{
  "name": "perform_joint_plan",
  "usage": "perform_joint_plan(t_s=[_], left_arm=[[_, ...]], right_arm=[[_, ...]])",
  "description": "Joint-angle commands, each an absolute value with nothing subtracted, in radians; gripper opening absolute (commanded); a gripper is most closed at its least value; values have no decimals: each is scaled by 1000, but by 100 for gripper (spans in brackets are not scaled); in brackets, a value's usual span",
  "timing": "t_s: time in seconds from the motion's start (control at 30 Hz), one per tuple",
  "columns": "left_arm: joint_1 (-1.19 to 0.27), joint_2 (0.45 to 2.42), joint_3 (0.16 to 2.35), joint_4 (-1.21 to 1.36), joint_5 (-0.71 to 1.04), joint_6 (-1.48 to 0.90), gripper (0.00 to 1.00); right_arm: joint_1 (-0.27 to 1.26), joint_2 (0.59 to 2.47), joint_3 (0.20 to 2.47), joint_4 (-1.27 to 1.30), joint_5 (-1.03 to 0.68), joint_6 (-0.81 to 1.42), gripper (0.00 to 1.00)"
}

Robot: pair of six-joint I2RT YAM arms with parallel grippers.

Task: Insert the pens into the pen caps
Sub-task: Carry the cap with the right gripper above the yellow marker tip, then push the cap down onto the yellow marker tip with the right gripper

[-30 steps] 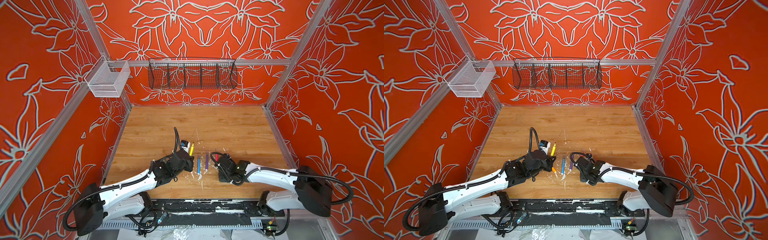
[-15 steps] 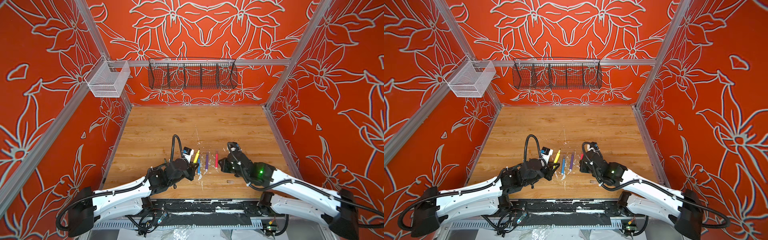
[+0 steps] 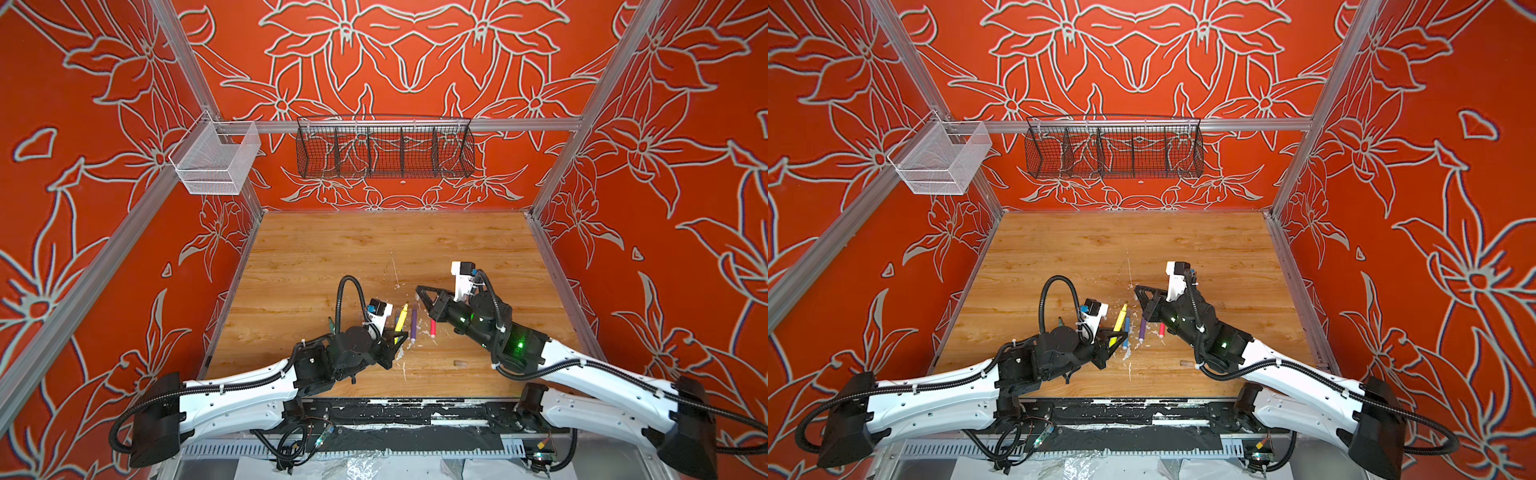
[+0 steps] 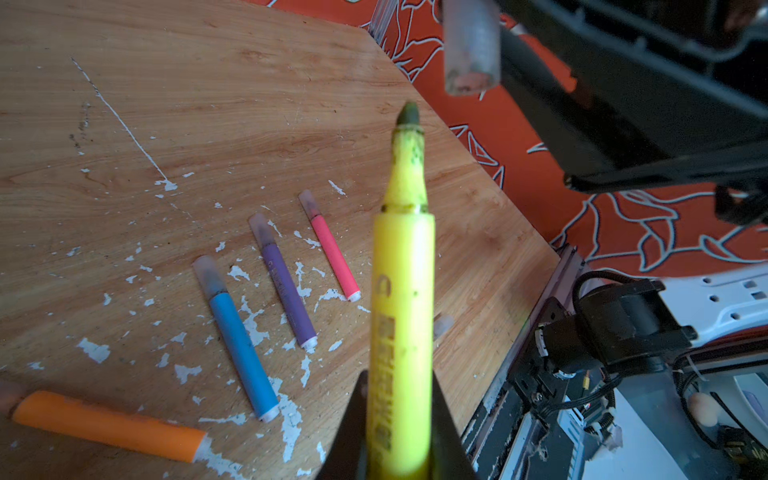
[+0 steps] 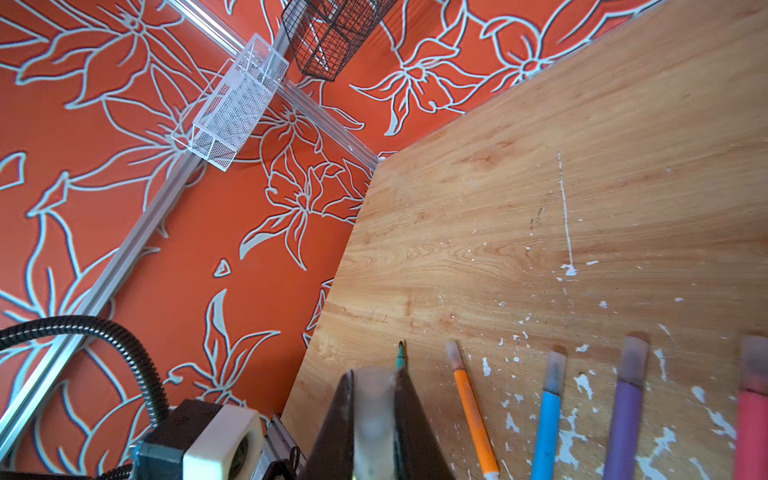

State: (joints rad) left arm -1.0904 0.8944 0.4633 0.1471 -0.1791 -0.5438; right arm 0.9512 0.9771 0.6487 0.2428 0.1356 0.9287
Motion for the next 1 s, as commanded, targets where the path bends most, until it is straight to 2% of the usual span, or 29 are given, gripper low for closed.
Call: perform_joint_plan(t_s=[0.0,0.73,0.97], left_arm=[[-1099,899,472,195,-179,-555,0],[-1101,902,480,198,-190,-554,0],[-1101,900,482,198,-194,-551,0]], right_arm=[[961,997,645,344,107,943,0],[991,1005,637,344,201,899,0],[992,1035,653,350,178,902,0]])
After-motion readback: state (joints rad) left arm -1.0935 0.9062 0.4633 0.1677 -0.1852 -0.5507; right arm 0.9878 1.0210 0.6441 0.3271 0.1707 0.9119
